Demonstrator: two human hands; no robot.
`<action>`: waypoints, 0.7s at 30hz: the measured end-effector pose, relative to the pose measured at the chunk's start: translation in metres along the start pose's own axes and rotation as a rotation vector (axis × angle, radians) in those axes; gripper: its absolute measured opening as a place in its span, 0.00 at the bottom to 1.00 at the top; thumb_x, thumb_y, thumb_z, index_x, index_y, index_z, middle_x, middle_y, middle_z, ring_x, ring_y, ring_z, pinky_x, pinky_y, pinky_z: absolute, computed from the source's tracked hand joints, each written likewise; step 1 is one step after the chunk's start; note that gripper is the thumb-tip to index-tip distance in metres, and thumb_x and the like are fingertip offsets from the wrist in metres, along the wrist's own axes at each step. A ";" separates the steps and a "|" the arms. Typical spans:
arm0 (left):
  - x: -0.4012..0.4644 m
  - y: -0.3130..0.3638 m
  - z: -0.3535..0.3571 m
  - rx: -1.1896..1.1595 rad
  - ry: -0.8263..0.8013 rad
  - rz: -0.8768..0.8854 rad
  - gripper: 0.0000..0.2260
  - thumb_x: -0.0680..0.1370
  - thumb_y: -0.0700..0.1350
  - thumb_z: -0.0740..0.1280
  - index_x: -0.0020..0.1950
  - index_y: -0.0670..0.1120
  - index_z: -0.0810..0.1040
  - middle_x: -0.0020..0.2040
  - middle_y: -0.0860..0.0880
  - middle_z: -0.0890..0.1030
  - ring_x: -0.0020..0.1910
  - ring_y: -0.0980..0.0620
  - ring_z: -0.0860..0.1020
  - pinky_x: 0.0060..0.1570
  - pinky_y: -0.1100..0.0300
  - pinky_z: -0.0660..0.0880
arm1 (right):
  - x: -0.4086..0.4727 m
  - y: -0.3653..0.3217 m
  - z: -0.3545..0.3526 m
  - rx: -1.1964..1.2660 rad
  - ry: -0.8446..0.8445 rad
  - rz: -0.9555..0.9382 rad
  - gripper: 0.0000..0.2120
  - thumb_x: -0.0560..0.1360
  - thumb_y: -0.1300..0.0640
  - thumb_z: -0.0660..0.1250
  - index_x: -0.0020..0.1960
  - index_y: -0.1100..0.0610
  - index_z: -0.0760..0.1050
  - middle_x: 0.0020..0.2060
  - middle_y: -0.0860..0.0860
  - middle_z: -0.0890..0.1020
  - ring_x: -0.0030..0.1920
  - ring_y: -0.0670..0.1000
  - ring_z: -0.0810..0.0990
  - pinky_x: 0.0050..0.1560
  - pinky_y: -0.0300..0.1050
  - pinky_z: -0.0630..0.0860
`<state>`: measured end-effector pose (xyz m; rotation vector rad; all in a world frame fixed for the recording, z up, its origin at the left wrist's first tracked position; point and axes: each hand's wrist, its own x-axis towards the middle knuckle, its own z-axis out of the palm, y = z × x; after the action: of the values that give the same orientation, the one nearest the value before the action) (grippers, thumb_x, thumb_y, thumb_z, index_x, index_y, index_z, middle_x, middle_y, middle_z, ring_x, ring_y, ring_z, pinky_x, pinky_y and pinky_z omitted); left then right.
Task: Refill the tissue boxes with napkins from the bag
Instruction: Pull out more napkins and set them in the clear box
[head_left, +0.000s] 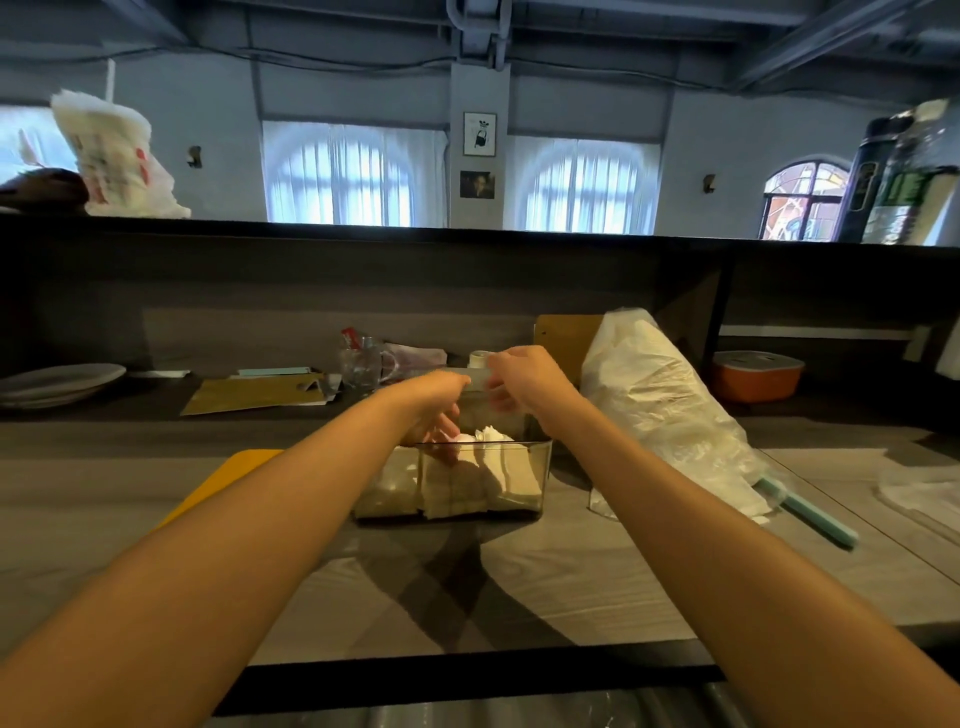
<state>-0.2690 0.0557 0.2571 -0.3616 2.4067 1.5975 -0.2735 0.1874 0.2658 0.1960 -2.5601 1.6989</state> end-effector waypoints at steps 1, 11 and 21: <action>-0.002 -0.001 -0.003 -0.073 -0.038 -0.056 0.28 0.84 0.60 0.53 0.70 0.37 0.66 0.58 0.35 0.75 0.54 0.39 0.79 0.48 0.48 0.81 | 0.001 -0.005 0.003 0.100 -0.087 0.133 0.14 0.82 0.51 0.62 0.56 0.61 0.76 0.47 0.56 0.81 0.45 0.53 0.81 0.47 0.46 0.80; -0.009 -0.004 -0.010 -0.131 -0.075 -0.112 0.34 0.82 0.65 0.50 0.74 0.37 0.63 0.54 0.34 0.76 0.47 0.39 0.82 0.39 0.52 0.83 | 0.017 0.005 0.021 -0.243 -0.366 0.464 0.23 0.82 0.46 0.58 0.67 0.62 0.71 0.54 0.63 0.81 0.50 0.61 0.83 0.46 0.55 0.83; -0.011 0.001 0.001 -0.072 0.071 0.071 0.33 0.83 0.63 0.43 0.76 0.40 0.63 0.65 0.36 0.76 0.60 0.37 0.78 0.70 0.42 0.68 | 0.008 -0.013 0.002 -0.005 -0.240 0.460 0.24 0.82 0.40 0.56 0.65 0.60 0.66 0.58 0.64 0.77 0.54 0.65 0.79 0.55 0.62 0.80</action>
<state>-0.2584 0.0583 0.2611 -0.3550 2.4446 1.7341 -0.2793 0.1804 0.2780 -0.2241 -2.9619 1.9096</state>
